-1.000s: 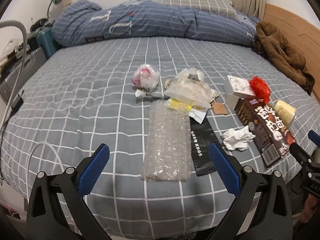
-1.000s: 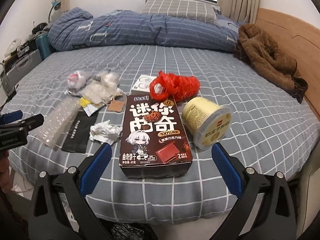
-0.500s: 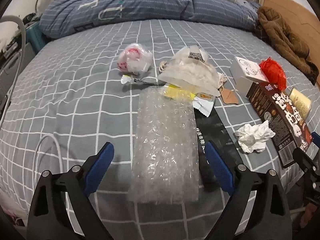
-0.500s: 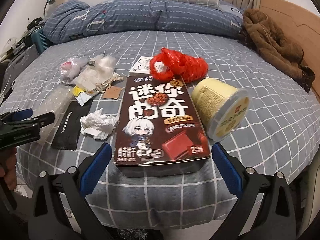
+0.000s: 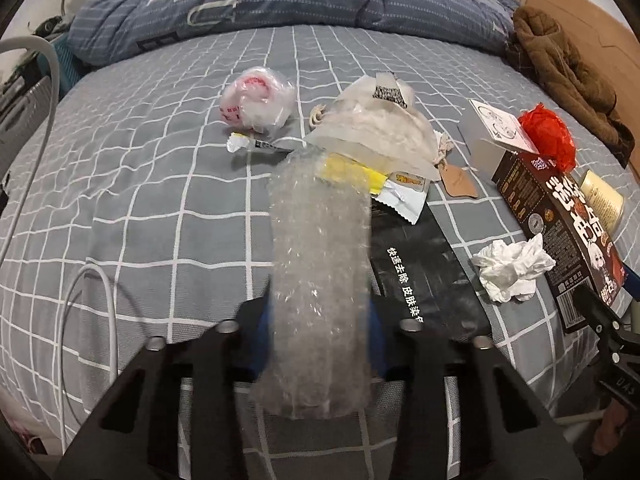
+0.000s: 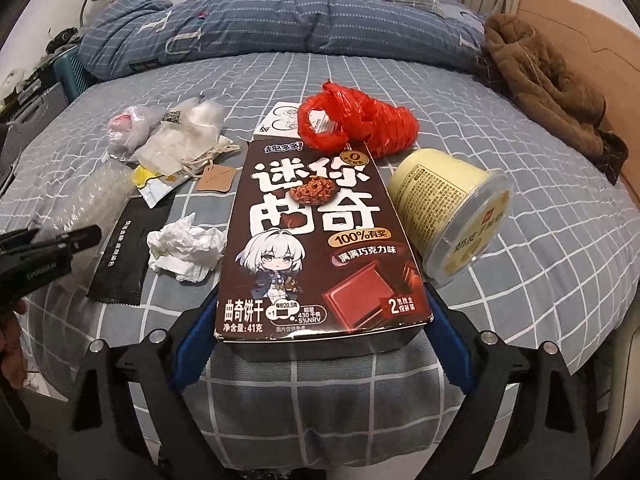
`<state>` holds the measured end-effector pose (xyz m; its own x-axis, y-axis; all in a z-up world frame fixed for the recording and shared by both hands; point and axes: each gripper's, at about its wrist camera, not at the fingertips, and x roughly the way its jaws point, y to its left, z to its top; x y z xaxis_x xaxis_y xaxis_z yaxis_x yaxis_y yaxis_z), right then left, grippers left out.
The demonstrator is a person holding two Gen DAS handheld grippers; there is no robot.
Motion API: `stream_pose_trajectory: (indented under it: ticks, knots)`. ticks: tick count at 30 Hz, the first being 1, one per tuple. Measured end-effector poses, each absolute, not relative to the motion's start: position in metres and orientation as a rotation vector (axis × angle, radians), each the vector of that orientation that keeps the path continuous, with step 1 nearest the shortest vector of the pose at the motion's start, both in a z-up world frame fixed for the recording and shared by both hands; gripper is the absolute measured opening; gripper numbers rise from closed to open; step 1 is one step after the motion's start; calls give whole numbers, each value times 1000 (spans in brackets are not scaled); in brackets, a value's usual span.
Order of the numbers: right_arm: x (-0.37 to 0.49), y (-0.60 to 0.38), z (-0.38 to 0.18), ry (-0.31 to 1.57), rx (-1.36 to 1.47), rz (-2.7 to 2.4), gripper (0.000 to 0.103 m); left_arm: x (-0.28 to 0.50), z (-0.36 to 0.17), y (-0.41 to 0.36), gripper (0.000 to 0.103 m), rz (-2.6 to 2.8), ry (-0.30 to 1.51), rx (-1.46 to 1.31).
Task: Collect trash
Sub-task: 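Grasp the bubble-wrap sleeve with the left tool while the right tool grasps the brown cookie box, then carry the bubble wrap and cookie box down over the wastebasket with both tools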
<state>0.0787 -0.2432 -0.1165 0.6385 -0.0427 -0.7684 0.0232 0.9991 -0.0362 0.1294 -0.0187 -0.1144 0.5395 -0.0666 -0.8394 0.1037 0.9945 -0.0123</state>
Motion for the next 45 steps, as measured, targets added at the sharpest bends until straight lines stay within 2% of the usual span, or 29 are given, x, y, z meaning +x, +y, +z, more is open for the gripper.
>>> stream_pose_trajectory:
  ticks: [2,8,28,45]
  knots:
    - [77,-242,-114,870,-30,-34,87,128,-111,-18,26,-97,988,38]
    - [68,-236,-95,817,-39,-16,87,124,-101,-15,24,-95,970,25]
    - [40,-222,-47,704,-35,32,87,85,-41,-7,22,-75,839,7]
    - [-8,-217,-23,647,-46,49,87,35,-27,-4,22,-86,803,-17]
